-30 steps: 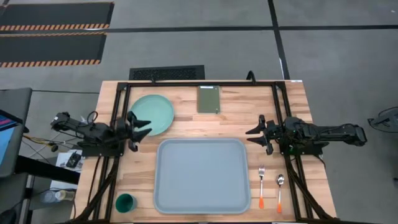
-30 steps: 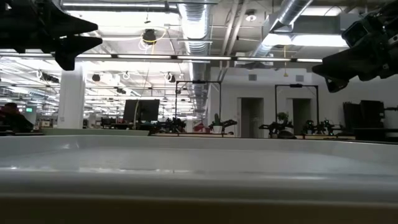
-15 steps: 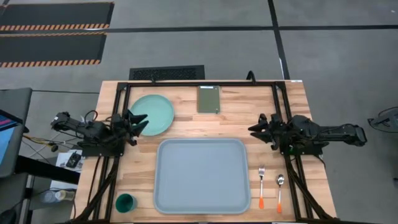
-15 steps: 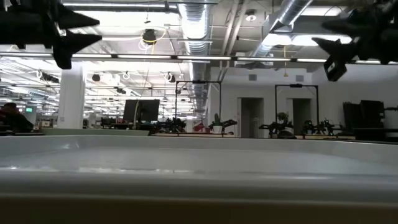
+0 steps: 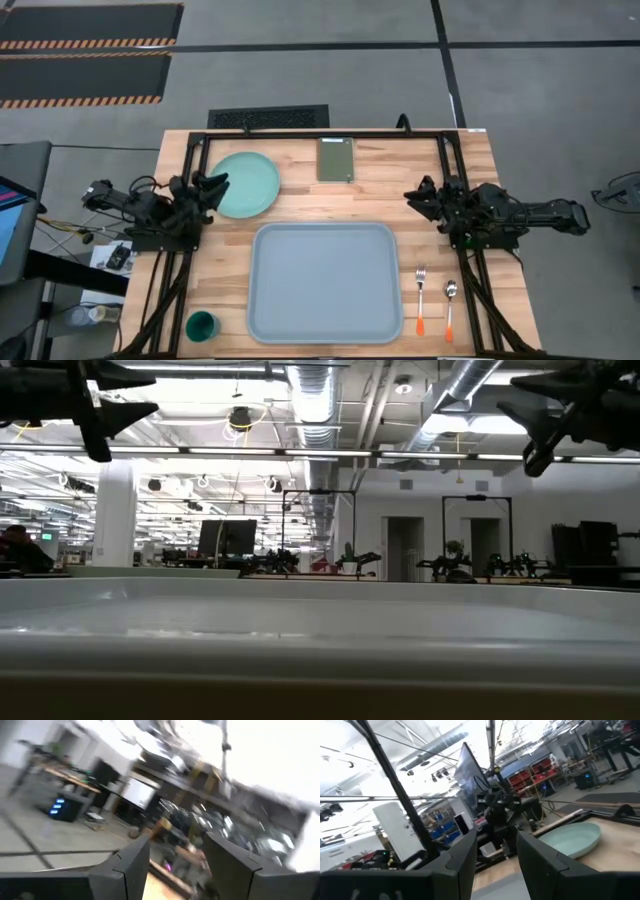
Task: Pick and place plate/cup/fork/spoon on tray
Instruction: Put the blue cup on the top right of the blue tray
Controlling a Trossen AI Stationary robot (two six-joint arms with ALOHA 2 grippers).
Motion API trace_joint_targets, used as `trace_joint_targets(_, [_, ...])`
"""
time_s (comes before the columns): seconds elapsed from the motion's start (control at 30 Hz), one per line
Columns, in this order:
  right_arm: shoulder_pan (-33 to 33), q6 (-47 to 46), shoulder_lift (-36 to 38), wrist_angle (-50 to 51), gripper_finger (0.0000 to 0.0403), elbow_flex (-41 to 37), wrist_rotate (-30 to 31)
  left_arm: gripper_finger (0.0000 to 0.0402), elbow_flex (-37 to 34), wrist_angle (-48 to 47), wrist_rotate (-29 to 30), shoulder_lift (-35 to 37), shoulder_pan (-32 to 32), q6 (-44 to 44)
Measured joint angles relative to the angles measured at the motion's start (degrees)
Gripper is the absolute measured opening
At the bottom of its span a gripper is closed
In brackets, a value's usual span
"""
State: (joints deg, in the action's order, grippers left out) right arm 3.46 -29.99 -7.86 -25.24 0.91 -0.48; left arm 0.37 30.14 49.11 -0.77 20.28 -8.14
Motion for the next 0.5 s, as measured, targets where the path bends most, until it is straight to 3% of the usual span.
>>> trace_joint_targets(0.1, [-0.09,-0.49,0.00,-0.08,0.0166,0.00,0.23,0.0180,1.85,-1.80,7.93,0.00,-0.04,-4.93])
trace_joint_targets(0.17, [-0.13,-2.10,0.00,-0.08,0.0166,0.02,0.21,0.0180,4.68,-7.29,9.40,-0.46,-0.03,-6.86])
trace_joint_targets(0.33, [-0.13,-2.69,0.00,-0.04,0.0167,0.09,0.52,0.0186,13.19,-18.00,7.48,-7.70,-0.04,-9.67])
trace_joint_targets(0.5, [0.00,0.12,0.00,-0.10,0.0169,0.11,2.64,0.0225,24.12,-30.42,4.32,-18.14,-0.05,-12.55])
